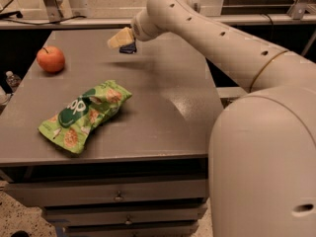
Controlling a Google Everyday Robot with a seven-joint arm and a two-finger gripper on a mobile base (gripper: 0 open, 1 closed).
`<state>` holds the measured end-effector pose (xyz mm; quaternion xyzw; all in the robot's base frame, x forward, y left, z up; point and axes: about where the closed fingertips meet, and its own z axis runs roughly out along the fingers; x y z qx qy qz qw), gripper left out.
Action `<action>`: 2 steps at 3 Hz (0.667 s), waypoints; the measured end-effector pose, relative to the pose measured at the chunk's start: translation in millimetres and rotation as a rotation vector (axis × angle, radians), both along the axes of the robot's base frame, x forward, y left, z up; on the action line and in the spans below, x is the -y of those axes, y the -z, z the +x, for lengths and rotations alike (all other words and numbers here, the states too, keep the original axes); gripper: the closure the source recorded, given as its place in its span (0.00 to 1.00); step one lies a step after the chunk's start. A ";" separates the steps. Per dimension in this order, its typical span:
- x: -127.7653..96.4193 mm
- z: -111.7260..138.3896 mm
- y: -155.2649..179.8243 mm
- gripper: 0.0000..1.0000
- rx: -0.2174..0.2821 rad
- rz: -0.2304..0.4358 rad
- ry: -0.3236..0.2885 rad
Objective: Move rxbar blueberry near apple
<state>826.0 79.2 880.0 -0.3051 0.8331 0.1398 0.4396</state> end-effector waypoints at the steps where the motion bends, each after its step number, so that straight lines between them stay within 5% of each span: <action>1: -23.8 11.4 6.1 0.00 0.001 0.044 -0.024; 2: -34.8 15.8 23.9 0.00 -0.019 0.045 -0.034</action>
Offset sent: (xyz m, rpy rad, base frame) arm 0.0212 0.0437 -0.0428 0.0438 0.0405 0.0407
